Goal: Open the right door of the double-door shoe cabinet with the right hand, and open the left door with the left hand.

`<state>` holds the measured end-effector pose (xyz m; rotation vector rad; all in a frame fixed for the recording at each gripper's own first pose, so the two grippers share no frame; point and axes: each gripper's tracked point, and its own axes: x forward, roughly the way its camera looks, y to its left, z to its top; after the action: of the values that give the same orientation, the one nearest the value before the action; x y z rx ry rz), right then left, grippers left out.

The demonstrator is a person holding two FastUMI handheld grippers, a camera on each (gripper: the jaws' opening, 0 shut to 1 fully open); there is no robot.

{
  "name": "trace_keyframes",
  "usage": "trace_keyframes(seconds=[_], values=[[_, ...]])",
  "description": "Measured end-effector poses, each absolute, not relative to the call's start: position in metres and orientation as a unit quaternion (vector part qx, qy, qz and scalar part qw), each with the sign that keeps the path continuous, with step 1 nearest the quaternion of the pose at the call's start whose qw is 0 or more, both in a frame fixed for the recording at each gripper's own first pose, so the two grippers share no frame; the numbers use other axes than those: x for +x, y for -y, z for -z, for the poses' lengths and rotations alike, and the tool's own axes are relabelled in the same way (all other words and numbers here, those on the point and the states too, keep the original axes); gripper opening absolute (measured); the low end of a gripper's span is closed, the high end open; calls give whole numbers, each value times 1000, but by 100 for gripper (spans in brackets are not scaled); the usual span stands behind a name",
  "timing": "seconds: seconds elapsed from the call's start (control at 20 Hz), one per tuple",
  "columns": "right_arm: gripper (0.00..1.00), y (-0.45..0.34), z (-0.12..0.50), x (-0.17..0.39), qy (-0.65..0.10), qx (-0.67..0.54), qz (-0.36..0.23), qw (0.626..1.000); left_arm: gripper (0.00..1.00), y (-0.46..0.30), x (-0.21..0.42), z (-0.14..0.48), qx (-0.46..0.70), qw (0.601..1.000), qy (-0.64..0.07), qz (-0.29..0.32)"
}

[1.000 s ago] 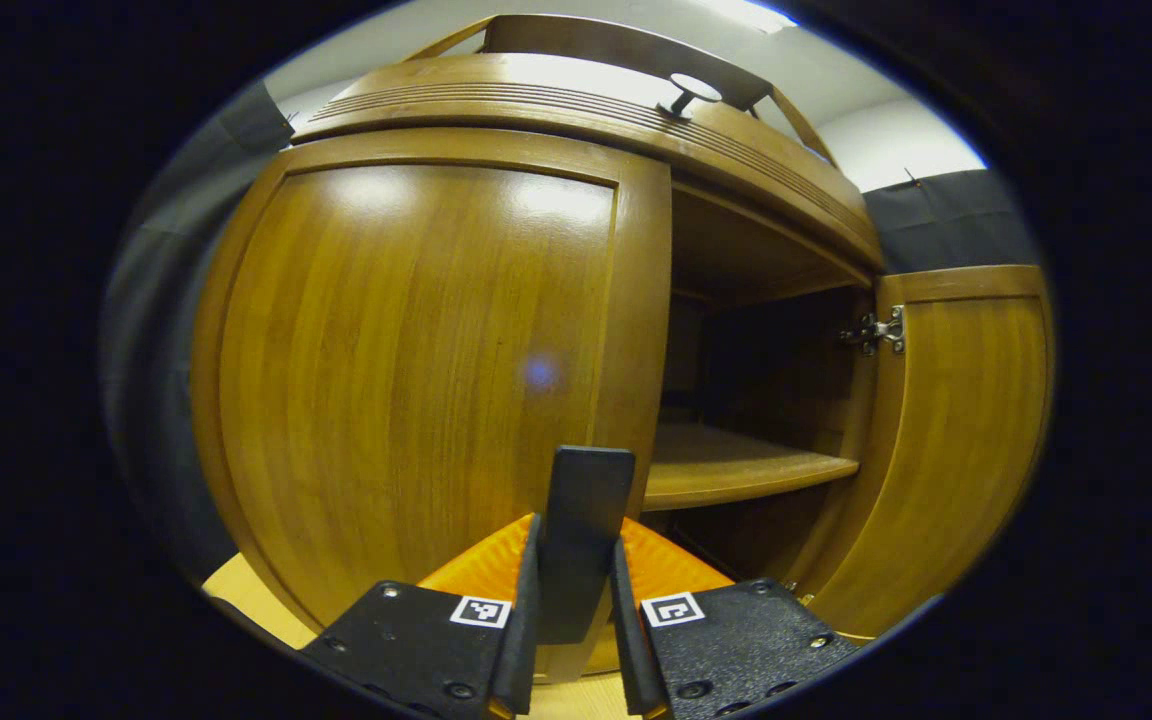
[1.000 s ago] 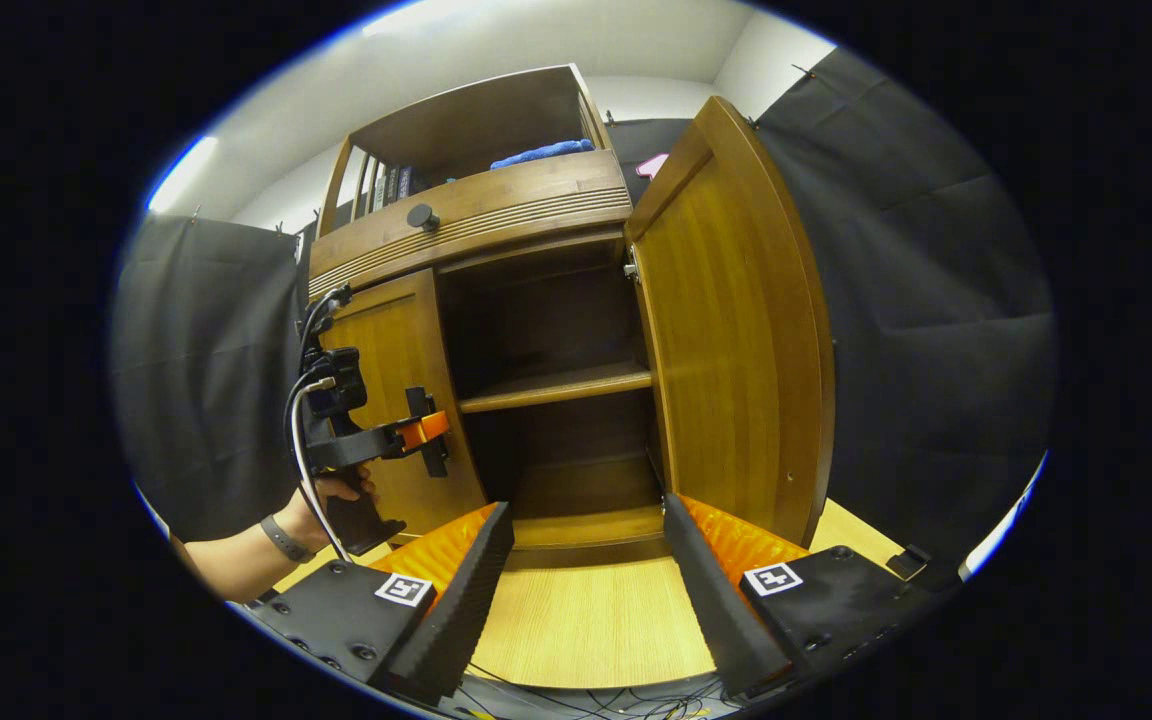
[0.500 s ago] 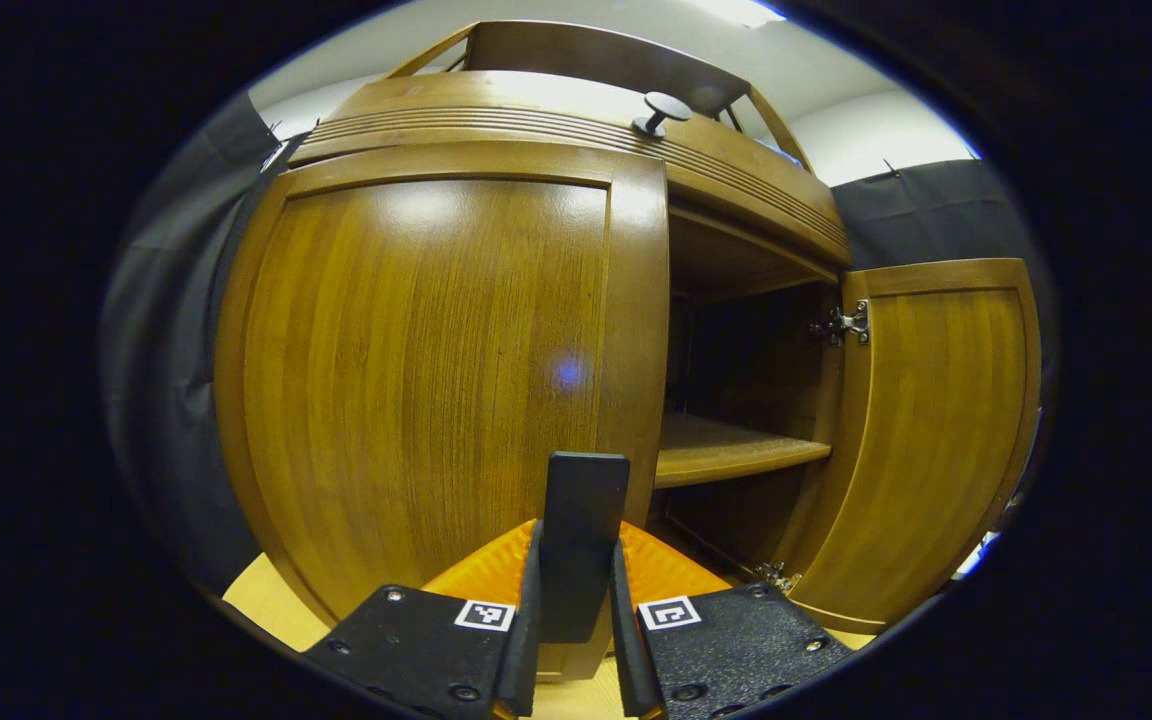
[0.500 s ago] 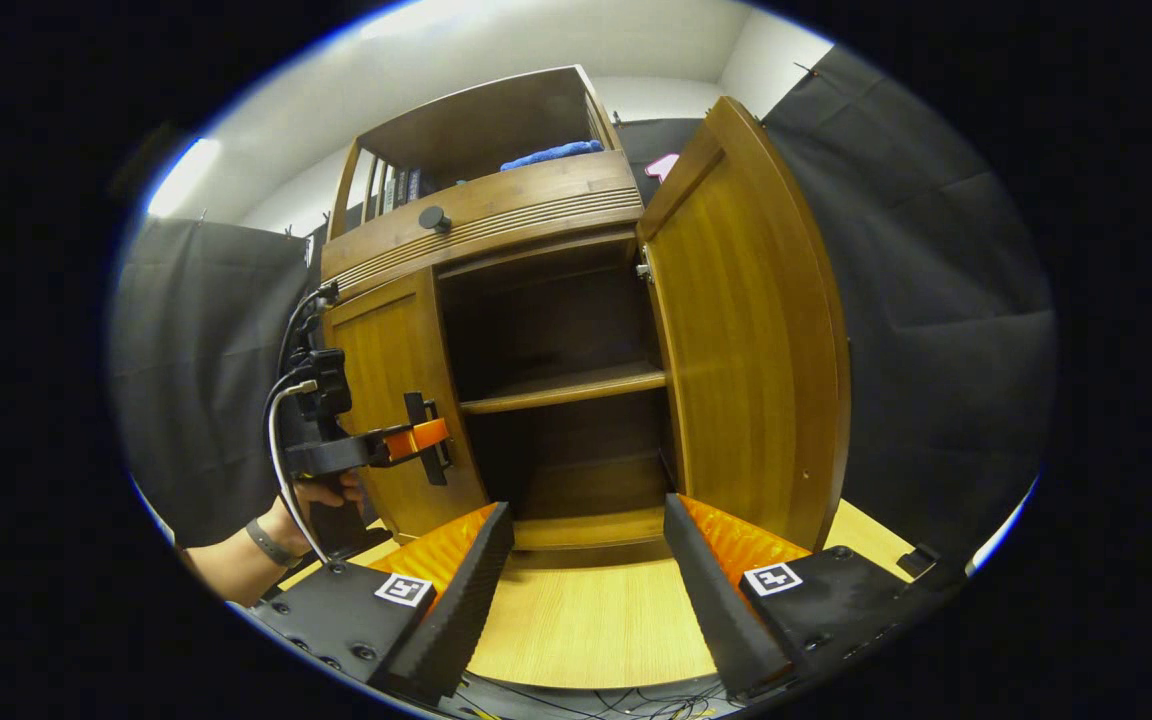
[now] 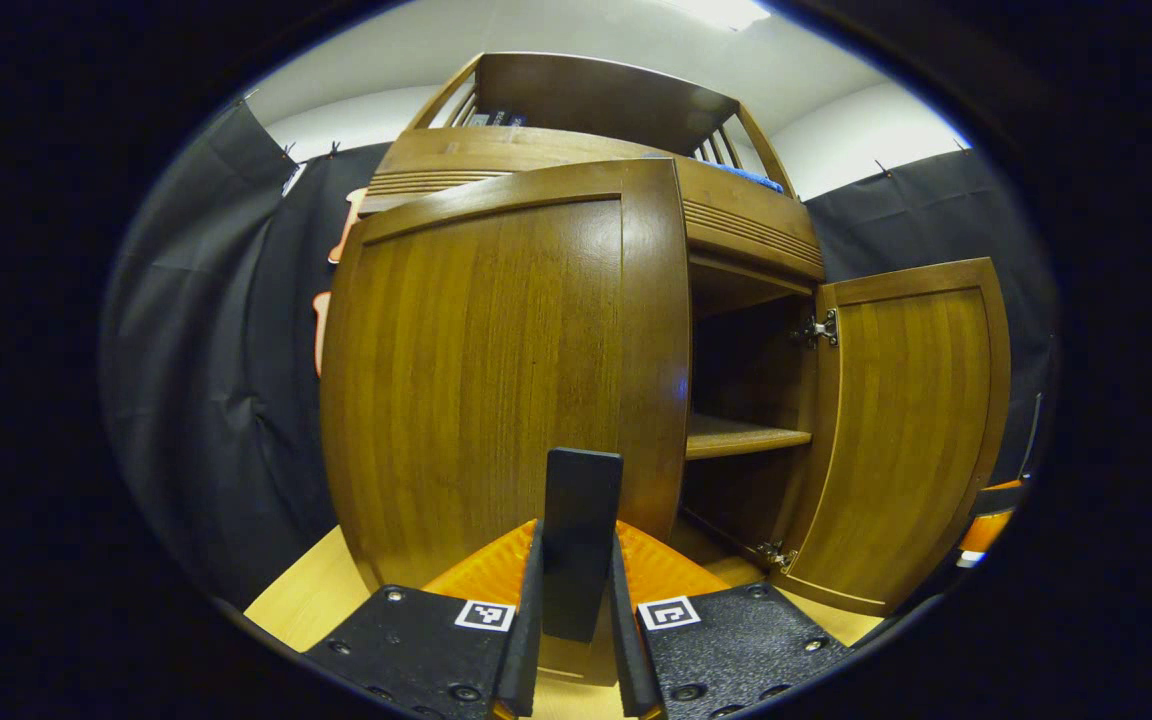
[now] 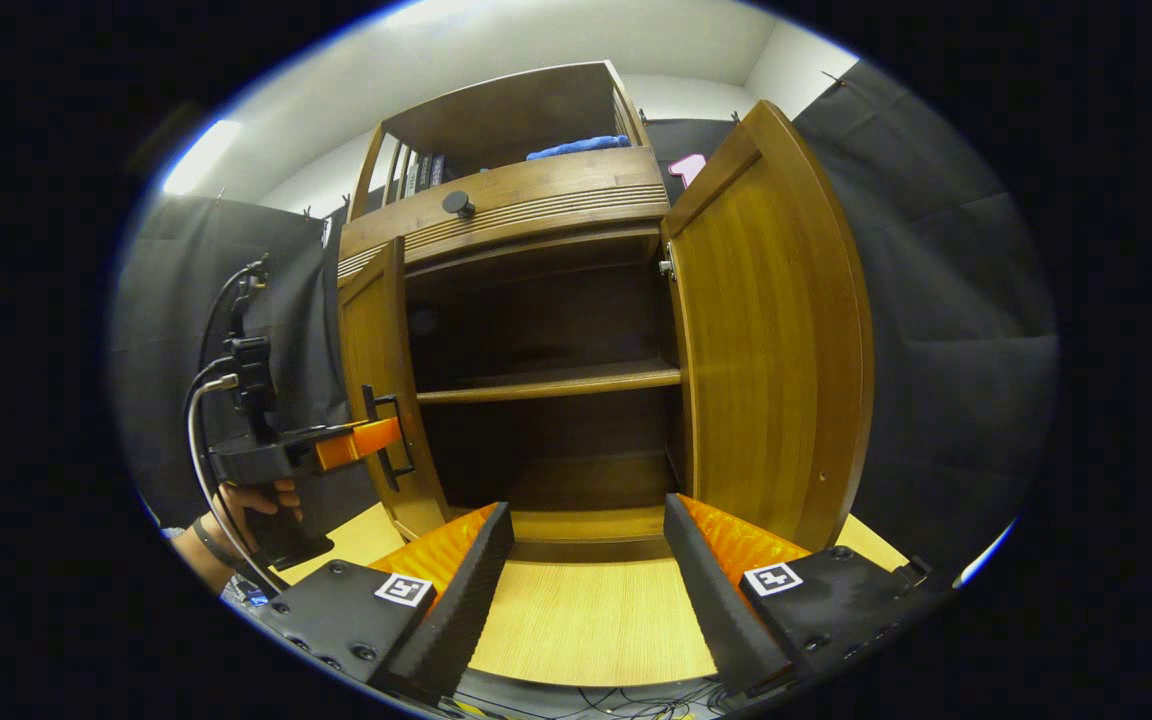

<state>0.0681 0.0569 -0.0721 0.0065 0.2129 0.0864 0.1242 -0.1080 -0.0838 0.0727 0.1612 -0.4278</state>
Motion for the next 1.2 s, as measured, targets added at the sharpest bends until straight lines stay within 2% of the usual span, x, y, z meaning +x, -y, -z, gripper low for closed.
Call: trace_keyframes(seconds=[0.2,0.25,0.8,0.9,0.95,1.15,1.2], values=[[89,-62,77,71,-111,1,-54,992,32,87,109,76,47,979,-70,184],[98,-64,78,72,-111,1,-57,992,32,83,107,74,48,981,-64,176],[98,-82,91,86,-122,11,-90,988,31,9,76,49,62,995,-38,65],[92,-88,93,89,-125,9,-99,987,31,-2,78,49,53,996,-37,53],[98,-91,93,90,-126,9,-103,987,31,-7,77,49,47,997,-38,48],[100,-105,96,97,-128,9,-120,984,31,-38,73,45,61,998,-29,13],[98,-108,97,98,-129,8,-124,984,31,-44,74,41,63,998,-27,11]])
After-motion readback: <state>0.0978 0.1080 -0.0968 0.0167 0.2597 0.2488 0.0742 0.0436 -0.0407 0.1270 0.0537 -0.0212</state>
